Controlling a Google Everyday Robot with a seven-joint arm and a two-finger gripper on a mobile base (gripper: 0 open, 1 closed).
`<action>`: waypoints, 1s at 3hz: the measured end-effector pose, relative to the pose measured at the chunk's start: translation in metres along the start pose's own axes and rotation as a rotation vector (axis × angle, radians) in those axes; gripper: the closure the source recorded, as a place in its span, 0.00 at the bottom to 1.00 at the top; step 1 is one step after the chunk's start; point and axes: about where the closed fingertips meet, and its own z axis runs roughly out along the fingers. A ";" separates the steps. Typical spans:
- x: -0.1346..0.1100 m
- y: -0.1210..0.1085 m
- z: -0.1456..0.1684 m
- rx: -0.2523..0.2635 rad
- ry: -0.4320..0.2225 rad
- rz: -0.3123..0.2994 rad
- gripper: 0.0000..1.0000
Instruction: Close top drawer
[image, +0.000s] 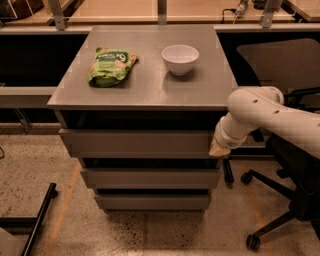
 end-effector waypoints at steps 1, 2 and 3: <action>0.000 0.001 0.002 -0.003 0.000 -0.001 0.14; 0.000 0.004 0.003 -0.007 0.000 -0.002 0.00; 0.001 0.006 0.002 -0.007 0.000 -0.002 0.00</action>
Offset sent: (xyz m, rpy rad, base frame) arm -0.0004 0.0006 -0.0016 0.0001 0.0029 0.0014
